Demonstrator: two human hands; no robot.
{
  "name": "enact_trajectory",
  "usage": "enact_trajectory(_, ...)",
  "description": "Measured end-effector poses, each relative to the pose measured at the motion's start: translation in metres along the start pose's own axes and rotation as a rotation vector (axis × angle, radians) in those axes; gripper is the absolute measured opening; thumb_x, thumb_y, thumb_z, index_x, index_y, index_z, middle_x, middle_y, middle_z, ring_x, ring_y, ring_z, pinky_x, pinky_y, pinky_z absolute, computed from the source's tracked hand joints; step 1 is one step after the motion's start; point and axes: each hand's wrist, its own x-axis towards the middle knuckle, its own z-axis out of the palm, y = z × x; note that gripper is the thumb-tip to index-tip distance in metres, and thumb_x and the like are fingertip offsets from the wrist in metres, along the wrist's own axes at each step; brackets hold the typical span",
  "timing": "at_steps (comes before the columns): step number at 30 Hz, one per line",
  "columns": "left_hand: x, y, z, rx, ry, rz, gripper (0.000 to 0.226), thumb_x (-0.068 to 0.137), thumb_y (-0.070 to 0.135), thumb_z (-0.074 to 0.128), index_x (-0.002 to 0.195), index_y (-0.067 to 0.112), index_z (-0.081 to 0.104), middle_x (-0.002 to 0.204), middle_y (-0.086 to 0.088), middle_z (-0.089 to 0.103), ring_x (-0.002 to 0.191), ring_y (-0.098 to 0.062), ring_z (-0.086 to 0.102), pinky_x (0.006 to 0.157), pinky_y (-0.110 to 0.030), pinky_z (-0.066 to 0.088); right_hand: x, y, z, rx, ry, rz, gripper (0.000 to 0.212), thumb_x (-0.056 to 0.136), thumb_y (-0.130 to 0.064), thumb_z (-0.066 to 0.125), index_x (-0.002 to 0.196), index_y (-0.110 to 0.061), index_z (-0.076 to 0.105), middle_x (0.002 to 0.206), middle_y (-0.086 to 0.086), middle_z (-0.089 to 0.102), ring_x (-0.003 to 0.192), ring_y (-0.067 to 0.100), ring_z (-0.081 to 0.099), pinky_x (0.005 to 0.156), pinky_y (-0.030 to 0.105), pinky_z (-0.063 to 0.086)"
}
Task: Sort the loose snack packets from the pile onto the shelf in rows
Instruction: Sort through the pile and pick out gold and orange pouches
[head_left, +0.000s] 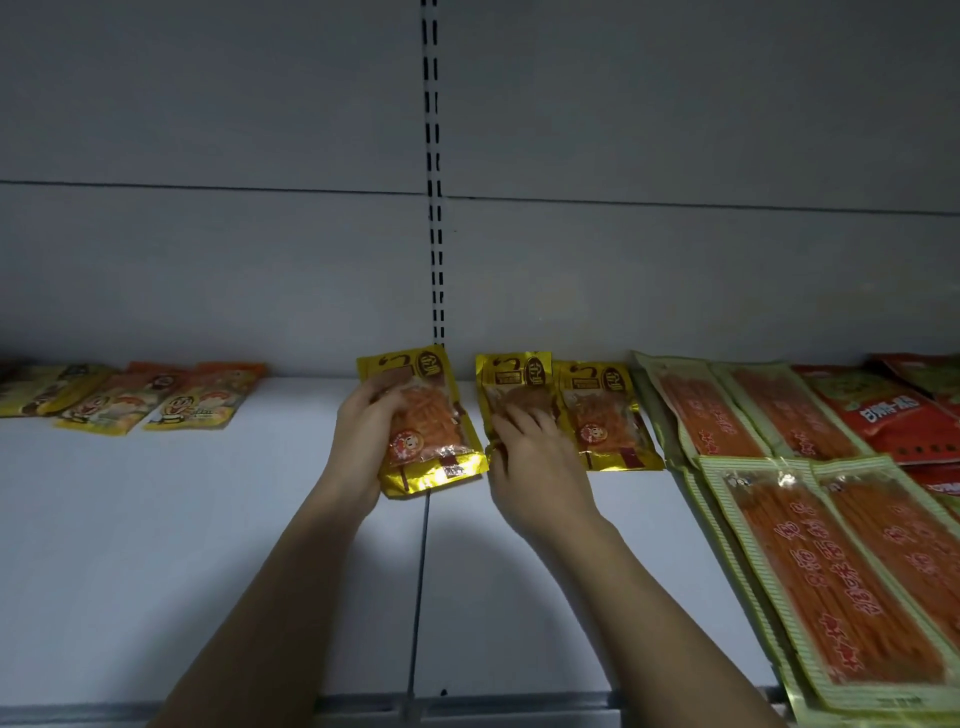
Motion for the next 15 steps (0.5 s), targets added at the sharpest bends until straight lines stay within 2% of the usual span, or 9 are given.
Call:
enact_trajectory(4,-0.002,-0.001,0.005,0.059,-0.036,0.017,0.04,0.091,-0.001,0.052,0.121,0.023,0.066,0.114,-0.008,0.07,0.096,-0.029,0.072,0.081,-0.044,0.061,0.001,0.001,-0.005,-0.006,-0.022,0.025,0.041,0.095,-0.019,0.047,0.136,-0.019,0.054,0.148,-0.002,0.046,0.136,0.021,0.036,0.108,0.037,0.035)
enact_trajectory(11,0.001,-0.001,0.005,0.03,-0.018,0.035,0.046,0.089,-0.006,0.051,0.124,0.021,0.064,0.115,-0.009,0.07,0.099,-0.031,0.071,0.086,-0.05,0.06,-0.001,0.0,-0.008,0.027,-0.014,0.044,0.04,0.096,-0.018,0.048,0.135,-0.019,0.055,0.144,-0.003,0.047,0.134,0.02,0.036,0.106,0.038,0.032)
enact_trajectory(13,0.0,-0.001,0.008,0.041,-0.034,0.046,0.047,0.088,-0.008,0.052,0.121,0.023,0.064,0.113,-0.01,0.071,0.099,-0.032,0.071,0.086,-0.051,0.06,0.001,-0.002,-0.012,0.126,0.084,0.031,0.035,0.096,-0.014,0.048,0.129,-0.015,0.06,0.135,0.001,0.053,0.126,0.021,0.043,0.103,0.039,0.039)
enact_trajectory(15,-0.001,-0.001,0.012,0.037,-0.063,0.062,0.05,0.086,-0.011,0.053,0.123,0.022,0.065,0.114,-0.013,0.071,0.099,-0.032,0.072,0.085,-0.05,0.06,0.003,-0.009,-0.024,0.277,0.274,0.056,0.027,0.099,-0.012,0.046,0.12,-0.011,0.064,0.12,0.004,0.06,0.111,0.021,0.05,0.093,0.036,0.043)
